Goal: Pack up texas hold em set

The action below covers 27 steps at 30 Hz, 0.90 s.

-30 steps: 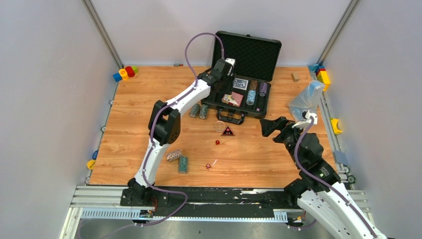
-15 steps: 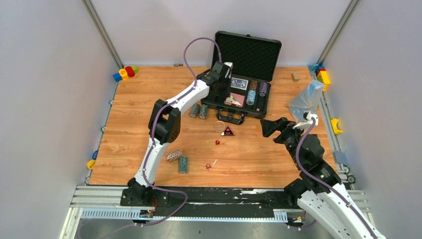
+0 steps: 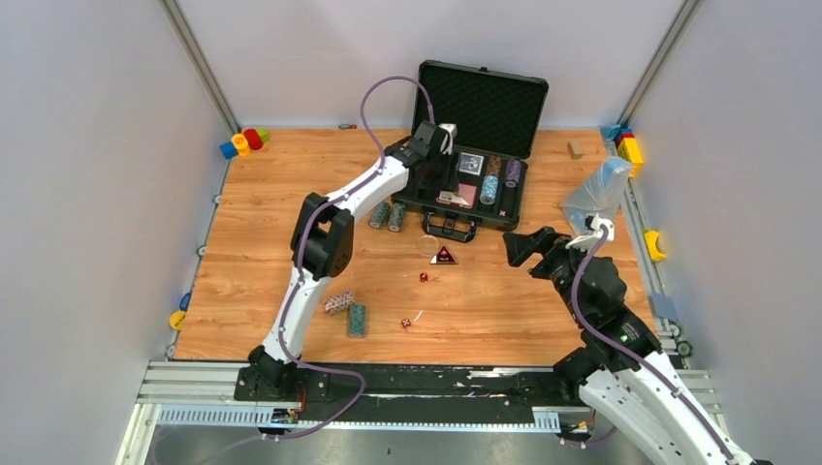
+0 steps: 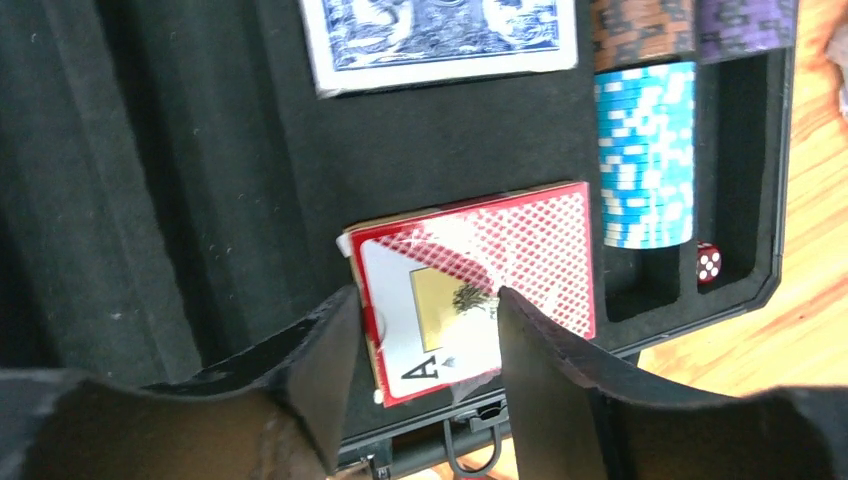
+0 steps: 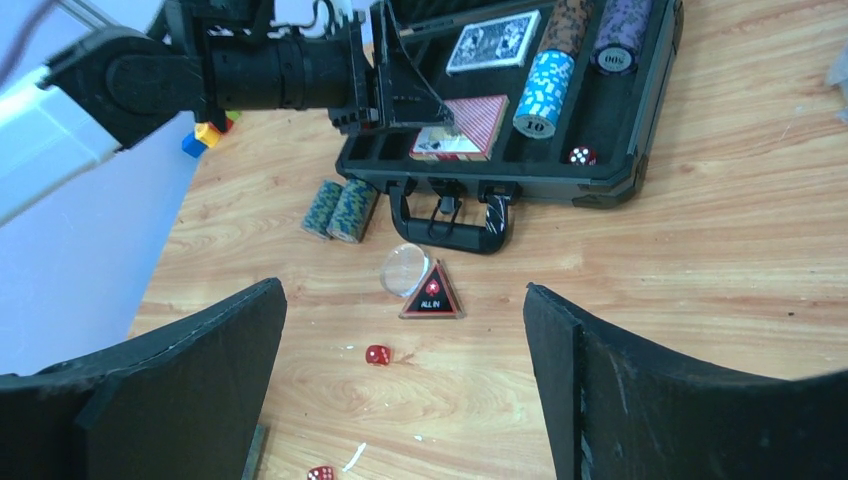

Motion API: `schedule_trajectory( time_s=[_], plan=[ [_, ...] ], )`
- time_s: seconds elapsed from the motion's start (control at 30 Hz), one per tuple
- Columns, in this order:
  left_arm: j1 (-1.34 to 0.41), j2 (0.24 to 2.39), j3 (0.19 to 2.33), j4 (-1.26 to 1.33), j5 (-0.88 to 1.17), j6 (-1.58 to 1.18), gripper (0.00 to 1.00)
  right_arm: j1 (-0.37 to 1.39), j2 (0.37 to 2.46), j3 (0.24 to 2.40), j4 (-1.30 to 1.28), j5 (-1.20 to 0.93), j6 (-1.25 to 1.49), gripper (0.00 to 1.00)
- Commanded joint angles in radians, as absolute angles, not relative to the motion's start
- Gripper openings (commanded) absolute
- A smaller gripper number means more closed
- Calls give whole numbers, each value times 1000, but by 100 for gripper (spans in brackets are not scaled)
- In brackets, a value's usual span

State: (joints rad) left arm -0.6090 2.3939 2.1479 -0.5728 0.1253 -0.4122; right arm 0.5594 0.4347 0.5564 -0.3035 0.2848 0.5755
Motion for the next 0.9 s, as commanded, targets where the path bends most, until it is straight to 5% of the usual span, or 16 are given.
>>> schedule_trajectory(
  time_s=[0.0, 0.2, 0.3, 0.53, 0.63, 0.87],
  plan=[
    [-634, 2337, 2117, -636, 65, -366, 66, 560, 511, 614, -331, 237, 575, 91],
    [-631, 2052, 1934, -630, -62, -307, 96, 560, 677, 676, -350, 96, 550, 91],
    [-630, 1937, 1799, -595, -129, -295, 100, 560, 730, 690, -353, 55, 553, 91],
    [-557, 1799, 1509, -525, -155, -323, 88, 560, 745, 691, -331, 30, 563, 91],
    [-520, 1794, 1461, -483, -193, -319, 77, 560, 739, 695, -332, 32, 554, 91],
    [-467, 1874, 1464, -456, -216, -308, 72, 560, 703, 678, -339, 37, 557, 91]
  ],
)
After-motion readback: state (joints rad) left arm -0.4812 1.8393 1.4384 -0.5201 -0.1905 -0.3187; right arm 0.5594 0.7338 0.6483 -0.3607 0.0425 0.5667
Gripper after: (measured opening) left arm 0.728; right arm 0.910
